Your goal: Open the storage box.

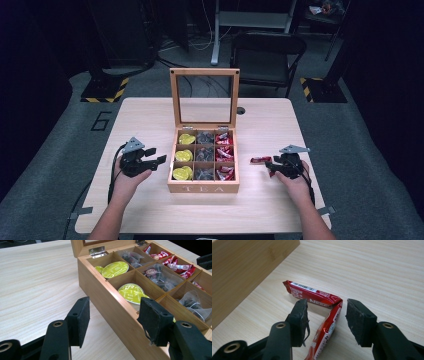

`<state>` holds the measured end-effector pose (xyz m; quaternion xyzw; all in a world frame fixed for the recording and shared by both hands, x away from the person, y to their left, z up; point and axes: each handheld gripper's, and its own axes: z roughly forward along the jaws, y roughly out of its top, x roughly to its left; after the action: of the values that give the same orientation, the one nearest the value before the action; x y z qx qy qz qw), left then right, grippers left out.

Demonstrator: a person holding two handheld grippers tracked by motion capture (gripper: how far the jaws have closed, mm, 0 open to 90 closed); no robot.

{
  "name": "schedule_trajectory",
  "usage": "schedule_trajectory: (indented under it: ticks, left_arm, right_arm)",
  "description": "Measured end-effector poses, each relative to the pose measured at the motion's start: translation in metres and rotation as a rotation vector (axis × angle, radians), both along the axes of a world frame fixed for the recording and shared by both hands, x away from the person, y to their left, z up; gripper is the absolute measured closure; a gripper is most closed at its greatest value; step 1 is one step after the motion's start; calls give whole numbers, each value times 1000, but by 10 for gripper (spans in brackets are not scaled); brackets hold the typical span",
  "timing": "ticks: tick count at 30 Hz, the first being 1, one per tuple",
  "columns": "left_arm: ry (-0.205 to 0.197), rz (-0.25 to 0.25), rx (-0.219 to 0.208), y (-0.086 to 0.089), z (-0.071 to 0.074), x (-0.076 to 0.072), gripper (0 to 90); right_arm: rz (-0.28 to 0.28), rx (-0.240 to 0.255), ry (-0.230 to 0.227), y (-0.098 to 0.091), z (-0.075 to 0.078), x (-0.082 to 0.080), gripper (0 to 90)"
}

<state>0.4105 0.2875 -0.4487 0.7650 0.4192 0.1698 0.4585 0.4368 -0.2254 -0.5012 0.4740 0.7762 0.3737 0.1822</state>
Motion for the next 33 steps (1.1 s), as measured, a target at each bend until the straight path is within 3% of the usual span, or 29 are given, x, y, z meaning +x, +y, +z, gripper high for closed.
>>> schedule_trajectory:
  ticks: [4, 6, 10, 16, 33]
  left_arm:
    - [1, -1, -2, 0, 0, 0, 424]
    - [2, 2, -4, 0, 0, 0, 424]
    - [-2, 9, -8, 0, -1, 0, 421]
    - [7, 2, -7, 1, 0, 0, 419]
    - [3, 11, -10, 3, 0, 0, 414]
  right_arm:
    - [5, -1, -11, 2, 6, -3, 496]
    - [-9, 24, -17, 3, 11, -4, 486]
    - [26, 51, -16, 6, 21, -5, 473]
    - [98, 25, -39, 18, 32, -4, 466]
    - [180, 34, -75, 44, 69, 11, 450]
